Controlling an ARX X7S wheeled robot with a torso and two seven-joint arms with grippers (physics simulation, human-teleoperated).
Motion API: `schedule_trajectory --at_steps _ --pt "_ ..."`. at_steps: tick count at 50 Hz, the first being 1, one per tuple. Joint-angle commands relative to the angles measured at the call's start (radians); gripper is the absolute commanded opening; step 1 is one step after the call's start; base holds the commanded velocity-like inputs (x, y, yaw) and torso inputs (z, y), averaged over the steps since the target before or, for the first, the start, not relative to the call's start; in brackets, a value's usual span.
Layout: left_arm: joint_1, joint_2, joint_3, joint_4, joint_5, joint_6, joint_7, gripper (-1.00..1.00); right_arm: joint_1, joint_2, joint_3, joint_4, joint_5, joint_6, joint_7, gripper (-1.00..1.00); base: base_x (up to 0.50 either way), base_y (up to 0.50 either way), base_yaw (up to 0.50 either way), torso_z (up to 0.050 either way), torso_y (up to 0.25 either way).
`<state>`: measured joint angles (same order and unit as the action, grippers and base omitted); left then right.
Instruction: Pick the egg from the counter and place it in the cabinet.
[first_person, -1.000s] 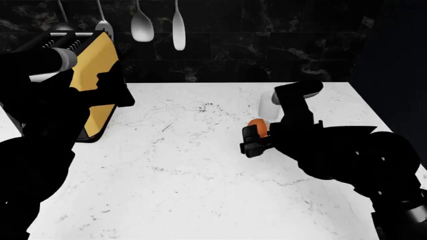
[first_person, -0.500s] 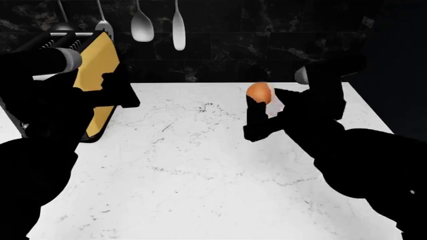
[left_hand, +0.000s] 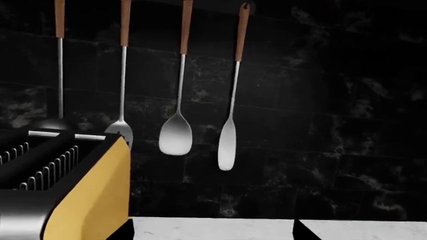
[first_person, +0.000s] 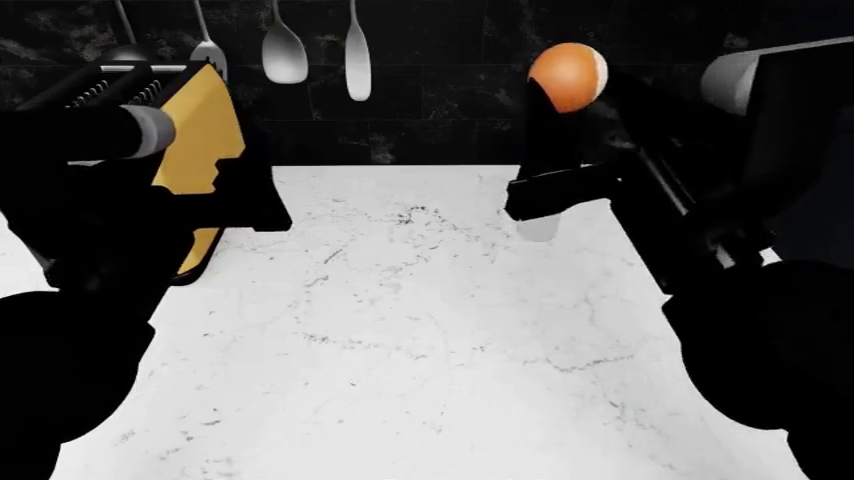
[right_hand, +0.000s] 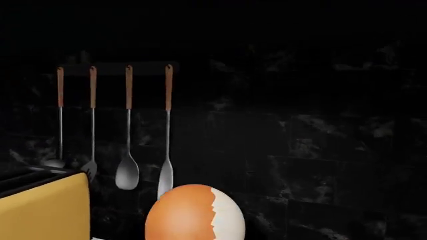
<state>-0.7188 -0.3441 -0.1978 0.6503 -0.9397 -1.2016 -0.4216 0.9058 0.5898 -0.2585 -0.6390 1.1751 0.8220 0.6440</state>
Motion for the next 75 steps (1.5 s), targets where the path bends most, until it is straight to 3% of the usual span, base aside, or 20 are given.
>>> schedule_trajectory --at_steps 1,20,50,75 --pt "-0.031 -0.006 -0.025 0.027 -0.082 -0.063 -0.049 1.0 0.092 -0.015 0.055 -0.085 0.139 0.033 0.134 -1.0 0.0 0.0 0.0 0.0 0.0" --pt "-0.02 -0.013 -0.02 0.021 -0.085 -0.038 -0.05 1.0 0.103 -0.105 0.086 -0.251 0.082 -0.048 0.284 -1.0 0.0 0.0 0.0 0.0 0.0" --pt "-0.01 -0.027 -0.003 0.016 -0.09 -0.012 -0.055 1.0 0.286 -0.104 0.107 -0.281 0.2 -0.05 0.405 -1.0 0.0 0.0 0.0 0.0 0.0" --pt "-0.014 -0.038 0.005 0.009 -0.102 0.003 -0.06 1.0 0.598 -0.111 0.086 -0.16 0.343 -0.02 0.478 -1.0 0.0 0.0 0.0 0.0 0.0"
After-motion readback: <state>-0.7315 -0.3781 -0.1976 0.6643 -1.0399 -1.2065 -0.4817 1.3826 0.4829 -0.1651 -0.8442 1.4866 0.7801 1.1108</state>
